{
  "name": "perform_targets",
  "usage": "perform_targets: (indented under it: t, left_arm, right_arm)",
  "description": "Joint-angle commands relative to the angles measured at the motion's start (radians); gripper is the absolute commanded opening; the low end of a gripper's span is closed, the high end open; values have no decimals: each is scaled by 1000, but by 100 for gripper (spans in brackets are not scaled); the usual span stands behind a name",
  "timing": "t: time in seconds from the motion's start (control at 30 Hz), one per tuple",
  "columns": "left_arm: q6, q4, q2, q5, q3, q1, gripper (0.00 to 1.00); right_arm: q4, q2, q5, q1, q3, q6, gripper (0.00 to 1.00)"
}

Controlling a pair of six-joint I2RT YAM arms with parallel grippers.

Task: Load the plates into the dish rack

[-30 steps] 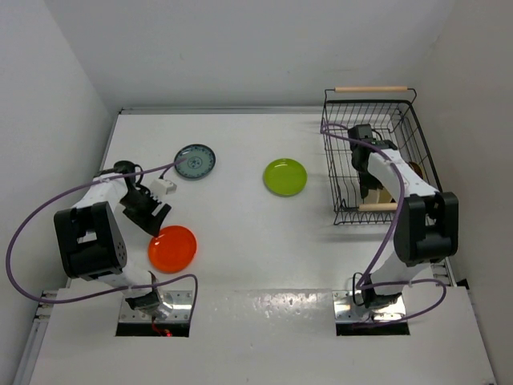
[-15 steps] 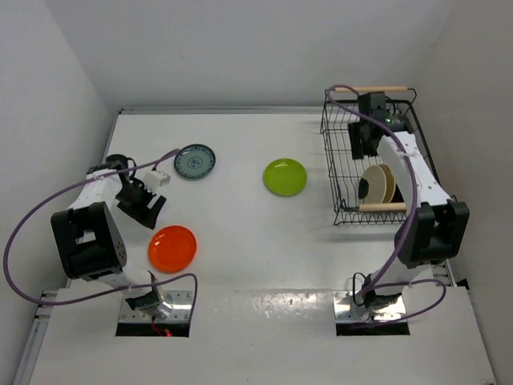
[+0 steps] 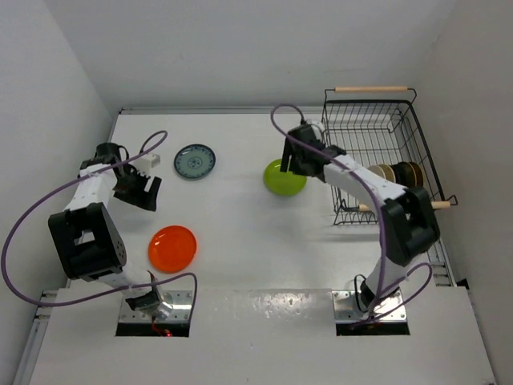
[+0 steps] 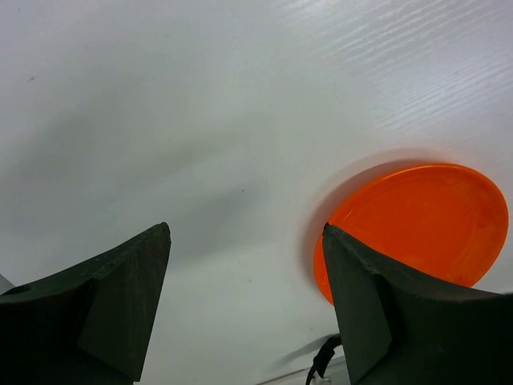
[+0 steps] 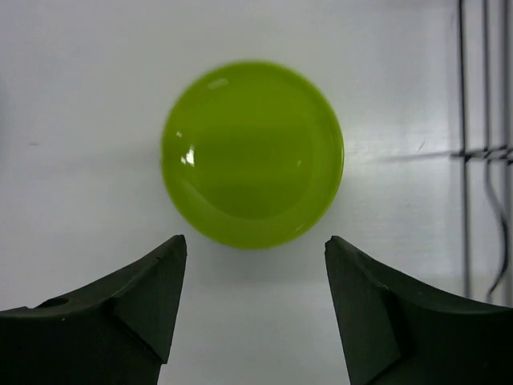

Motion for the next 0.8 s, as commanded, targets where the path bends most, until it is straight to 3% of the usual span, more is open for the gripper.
perform_targets:
  t: [0.0, 0.07, 0.2, 0.27, 0.43, 0.67, 0.77]
  left_arm:
    - [-41, 11, -18, 22, 38, 10, 82]
    - [-41, 11, -18, 22, 38, 10, 82]
    - [-32, 11, -27, 22, 9, 10, 82]
    - [-32, 11, -38, 22, 9, 10, 82]
    - [-23, 2, -38, 22, -2, 10, 82]
    - [-3, -9, -38, 31, 7, 10, 82]
    - [-3, -9, -38, 40, 8, 10, 82]
  right_arm:
    - [103, 75, 207, 53, -44, 339, 70]
    - [57, 98, 276, 56, -34, 514, 70]
    - [28, 194, 350, 81, 6, 642, 72]
    - [-67, 239, 383, 84, 52, 738, 74]
    - [-115, 343, 326, 59, 54, 884, 72]
    - [-215, 374, 375, 85, 78, 936, 72]
    - [-71, 383, 320, 63, 28, 888, 71]
